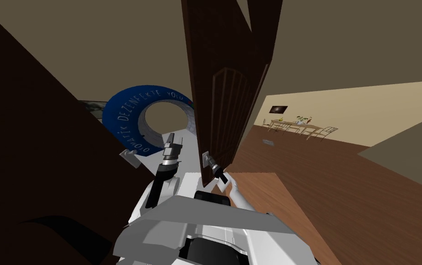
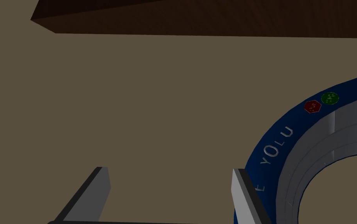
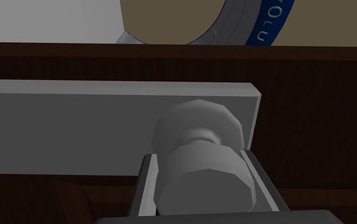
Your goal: Push the door open
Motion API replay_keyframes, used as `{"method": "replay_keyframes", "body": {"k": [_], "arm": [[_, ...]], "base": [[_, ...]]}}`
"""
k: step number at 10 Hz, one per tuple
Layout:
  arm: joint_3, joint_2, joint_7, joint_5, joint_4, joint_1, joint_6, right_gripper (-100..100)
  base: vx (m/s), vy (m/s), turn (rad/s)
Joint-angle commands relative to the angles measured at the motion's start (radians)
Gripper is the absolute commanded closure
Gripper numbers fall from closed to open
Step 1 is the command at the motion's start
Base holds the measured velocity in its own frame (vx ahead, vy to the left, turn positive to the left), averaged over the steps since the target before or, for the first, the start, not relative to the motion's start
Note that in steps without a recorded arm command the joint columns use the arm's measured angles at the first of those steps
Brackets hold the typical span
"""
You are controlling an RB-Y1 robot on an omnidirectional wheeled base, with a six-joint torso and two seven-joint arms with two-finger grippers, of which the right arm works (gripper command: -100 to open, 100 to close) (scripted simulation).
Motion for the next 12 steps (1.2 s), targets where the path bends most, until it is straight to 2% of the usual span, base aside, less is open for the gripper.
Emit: {"method": "replay_keyframes", "body": {"k": [1,5,6,12], "arm": [[-0.025,-0.010,-0.003,0.011,-0.012,0.008,0.006,100],[-0.063,0.005,-0.009,0.055,-0.032,0.039,0.014,100],[-0.043,-0.002,-0.013,0.048,-0.045,0.041,0.013,-100],[-0.015,-0.007,-0.033,0.046,-0.077,0.053,0.019,-100]], "base": [[0.112,0.184,-0.104],[0.124,0.169,-0.166],[-0.037,0.033,-0.070],[-0.170,-0.111,-0.011]]}}
